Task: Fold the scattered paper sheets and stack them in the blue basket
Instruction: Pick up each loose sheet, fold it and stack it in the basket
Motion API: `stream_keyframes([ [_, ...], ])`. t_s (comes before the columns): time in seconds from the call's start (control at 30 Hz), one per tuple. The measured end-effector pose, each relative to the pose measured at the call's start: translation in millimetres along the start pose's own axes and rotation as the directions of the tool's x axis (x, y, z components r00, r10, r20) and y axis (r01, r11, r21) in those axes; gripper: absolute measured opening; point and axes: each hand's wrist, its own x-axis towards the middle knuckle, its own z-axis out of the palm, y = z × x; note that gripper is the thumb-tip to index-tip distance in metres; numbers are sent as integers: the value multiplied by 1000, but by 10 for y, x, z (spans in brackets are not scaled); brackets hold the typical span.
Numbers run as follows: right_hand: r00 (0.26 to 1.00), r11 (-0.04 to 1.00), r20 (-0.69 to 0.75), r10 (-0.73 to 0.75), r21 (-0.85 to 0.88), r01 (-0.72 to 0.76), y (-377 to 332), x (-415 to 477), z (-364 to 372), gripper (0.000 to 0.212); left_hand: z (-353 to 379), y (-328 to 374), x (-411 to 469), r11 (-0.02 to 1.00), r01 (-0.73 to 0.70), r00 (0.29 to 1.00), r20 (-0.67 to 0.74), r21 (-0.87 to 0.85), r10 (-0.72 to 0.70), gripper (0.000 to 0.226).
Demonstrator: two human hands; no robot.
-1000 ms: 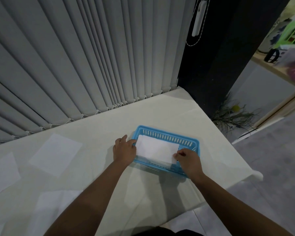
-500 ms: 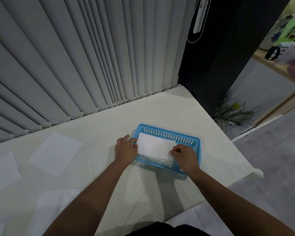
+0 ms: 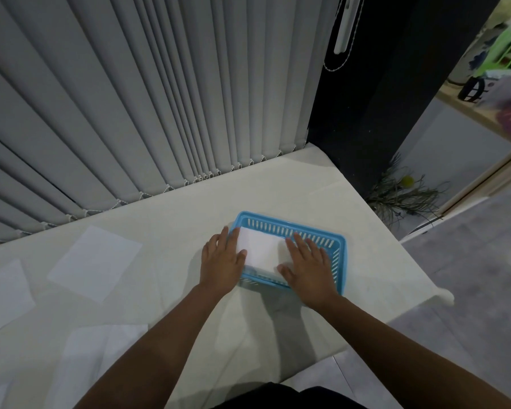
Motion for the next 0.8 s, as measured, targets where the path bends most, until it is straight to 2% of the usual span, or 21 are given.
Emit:
stream_keyframes([
  [0.1, 993, 996, 116, -28, -79, 37, -27, 47, 127, 79, 43, 12, 15, 980, -133, 989, 83, 146, 122, 63],
  [0.23, 986, 992, 169, -12, -122, 33, -21, 76, 189, 89, 136, -48, 72, 961, -177, 970, 204, 213, 133, 65],
  [0.33, 984, 992, 178, -5, -119, 27, 12, 78, 214, 83, 158, -96, 81, 953, -201, 963, 225, 227, 150, 83],
  [0.5, 984, 991, 172, 48, -132, -26, 77, 33, 219, 88, 156, -147, 65, 945, -218, 961, 225, 245, 163, 87],
  [0.6, 979, 987, 168, 119, -126, -98, 102, -6, 133, 83, 143, -153, 56, 958, -199, 966, 204, 207, 157, 86],
  [0.73, 981, 983, 96, 166, -100, -157, 186, -64, 1, 76, 103, -157, 24, 968, -185, 979, 114, 171, 167, 75],
  [0.8, 985, 983, 3, 173, -68, -173, 252, -110, -41, 69, 79, -145, -8, 979, -167, 985, 51, 120, 162, 77],
])
